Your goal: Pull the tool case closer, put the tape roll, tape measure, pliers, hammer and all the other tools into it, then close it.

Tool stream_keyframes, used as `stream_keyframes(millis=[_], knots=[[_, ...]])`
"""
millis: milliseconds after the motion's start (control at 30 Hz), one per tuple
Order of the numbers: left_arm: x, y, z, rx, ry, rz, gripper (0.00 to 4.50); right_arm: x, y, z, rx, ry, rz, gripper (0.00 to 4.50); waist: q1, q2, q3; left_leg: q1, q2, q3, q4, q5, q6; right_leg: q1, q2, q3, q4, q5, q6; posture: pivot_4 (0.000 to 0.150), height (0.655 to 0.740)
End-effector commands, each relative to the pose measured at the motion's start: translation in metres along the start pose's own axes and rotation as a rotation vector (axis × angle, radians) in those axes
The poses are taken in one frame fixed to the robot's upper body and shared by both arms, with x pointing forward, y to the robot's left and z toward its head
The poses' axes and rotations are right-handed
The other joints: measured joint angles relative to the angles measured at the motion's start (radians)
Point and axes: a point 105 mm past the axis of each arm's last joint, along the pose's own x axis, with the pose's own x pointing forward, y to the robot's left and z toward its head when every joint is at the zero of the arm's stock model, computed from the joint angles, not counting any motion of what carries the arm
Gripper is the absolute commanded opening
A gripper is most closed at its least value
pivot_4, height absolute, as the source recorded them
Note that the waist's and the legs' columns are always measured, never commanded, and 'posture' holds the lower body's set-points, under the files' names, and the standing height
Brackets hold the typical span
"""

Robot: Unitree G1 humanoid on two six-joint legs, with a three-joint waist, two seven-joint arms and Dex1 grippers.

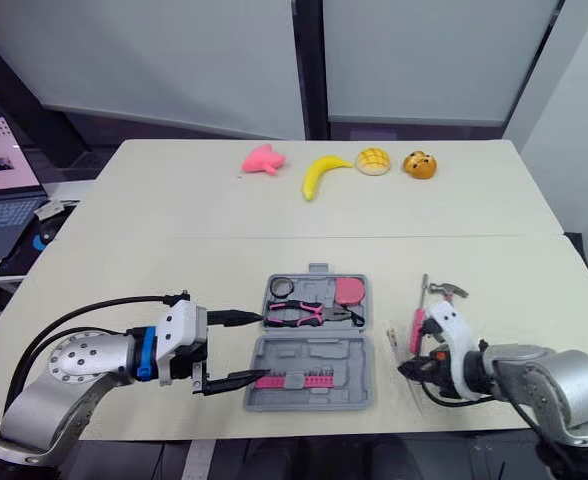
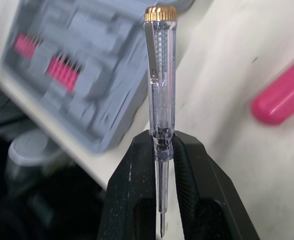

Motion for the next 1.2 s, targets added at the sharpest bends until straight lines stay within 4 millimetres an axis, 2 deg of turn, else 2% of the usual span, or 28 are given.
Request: stream_keyframes(millis=[33,200,567,633,667,933,1033,1200], knots=[[0.005,-0.006,0.011,0.042,-0.026,-0.032,4.5,0.005,-0.002,0.01,0.017,-0.069,-0.102,0.26,0.0,0.0,0.0,0.0,0.0,0.0,0.0,0.0,0.0,0.0,0.0,0.0,0.0,0.0,0.0,0.15,0.7193],[0.008,-0.008,0.013,0.045,-0.026,-0.059,4.5,0.018,-0.007,0.015,0.09,-0.114,-0.212,0.26,-0.001,0.0,0.0,0.0,-0.001,0.0,0.0,0.0,0.0,0.0,0.0,0.0,0.0,0.0,0.0,0.15,0.7193],[0.01,-0.005,0.014,0.05,-0.021,-0.066,4.5,0.029,-0.004,0.016,0.117,-0.115,-0.268,0.26,-0.007,0.0,0.0,0.001,-0.001,0.0,0.0,0.0,0.0,0.0,0.0,0.0,0.0,0.0,0.0,0.15,0.7193],[0.011,-0.005,0.015,0.05,-0.02,-0.066,4.5,0.029,-0.004,0.019,0.122,-0.126,-0.28,0.97,-0.008,0.0,0.0,0.001,-0.001,0.0,0.0,0.0,0.0,0.0,0.001,0.0,0.0,0.0,0.0,0.15,0.7193],[0.011,-0.004,0.015,0.05,-0.02,-0.066,4.5,0.028,-0.004,0.022,0.11,-0.134,-0.282,1.06,-0.008,0.0,0.0,0.001,-0.001,0.0,0.0,0.0,0.0,0.0,0.001,0.0,0.0,0.0,0.0,0.15,0.7193],[0.006,-0.002,0.016,0.048,-0.013,-0.058,4.5,0.0,0.021,0.052,-0.118,-0.265,-0.187,2.81,-0.013,0.0,0.0,0.001,-0.001,0.0,0.0,0.0,0.0,0.0,0.001,0.0,0.0,0.0,0.0,0.15,0.7193],[0.004,-0.001,0.015,0.045,-0.01,-0.055,4.5,-0.005,0.026,0.049,-0.316,-0.289,-0.2,2.81,-0.013,0.0,0.0,0.001,-0.001,-0.001,0.0,0.0,0.0,0.001,0.001,0.0,0.0,0.0,0.0,0.15,0.7193],[0.003,-0.002,0.016,0.044,-0.022,-0.062,4.5,0.006,0.014,0.031,-0.463,-0.295,-0.263,2.81,-0.016,-0.001,-0.001,0.001,-0.001,0.0,0.0,0.0,0.0,0.002,0.001,0.0,-0.001,0.0,0.001,0.15,0.7193]])
